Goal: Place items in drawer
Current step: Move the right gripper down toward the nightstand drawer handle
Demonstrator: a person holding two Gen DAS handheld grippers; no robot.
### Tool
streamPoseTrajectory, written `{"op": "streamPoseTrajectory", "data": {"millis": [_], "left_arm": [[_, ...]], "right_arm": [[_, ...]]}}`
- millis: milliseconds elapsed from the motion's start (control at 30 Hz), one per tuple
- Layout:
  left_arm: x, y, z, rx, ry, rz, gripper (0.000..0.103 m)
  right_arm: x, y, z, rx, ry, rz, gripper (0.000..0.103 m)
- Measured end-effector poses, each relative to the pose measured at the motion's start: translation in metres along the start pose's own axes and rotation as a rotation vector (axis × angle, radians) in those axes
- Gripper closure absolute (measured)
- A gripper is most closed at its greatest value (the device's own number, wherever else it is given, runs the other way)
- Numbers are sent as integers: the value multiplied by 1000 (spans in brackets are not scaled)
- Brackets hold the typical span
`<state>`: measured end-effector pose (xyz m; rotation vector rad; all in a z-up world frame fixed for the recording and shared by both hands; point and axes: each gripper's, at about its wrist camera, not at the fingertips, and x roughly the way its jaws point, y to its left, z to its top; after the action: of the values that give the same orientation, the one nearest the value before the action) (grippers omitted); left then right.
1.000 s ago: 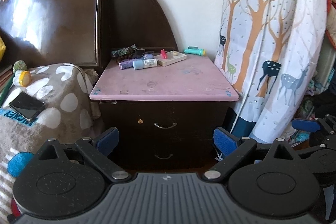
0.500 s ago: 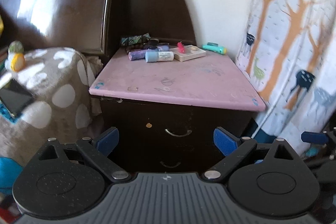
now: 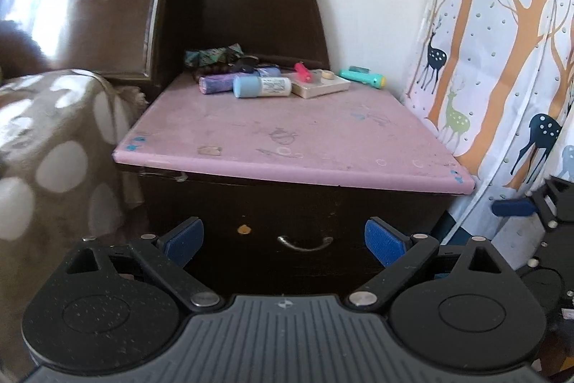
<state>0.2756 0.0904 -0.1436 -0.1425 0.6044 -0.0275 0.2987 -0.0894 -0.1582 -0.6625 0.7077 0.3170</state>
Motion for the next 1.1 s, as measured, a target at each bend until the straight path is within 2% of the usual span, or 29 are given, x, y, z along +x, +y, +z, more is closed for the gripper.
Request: {"op": "streamPoseTrajectory", "data": {"millis": [200, 533, 1100], "left_arm": [[20, 1, 1, 49, 23, 16, 5], [28, 22, 7, 13, 21, 34, 5], [31, 50, 9, -46, 22, 51, 5]], "right_arm": [[22, 8, 15, -91, 17, -32, 3], [43, 29, 32, -203, 9, -43, 4], [61, 68, 43, -371, 18, -1, 5]]}}
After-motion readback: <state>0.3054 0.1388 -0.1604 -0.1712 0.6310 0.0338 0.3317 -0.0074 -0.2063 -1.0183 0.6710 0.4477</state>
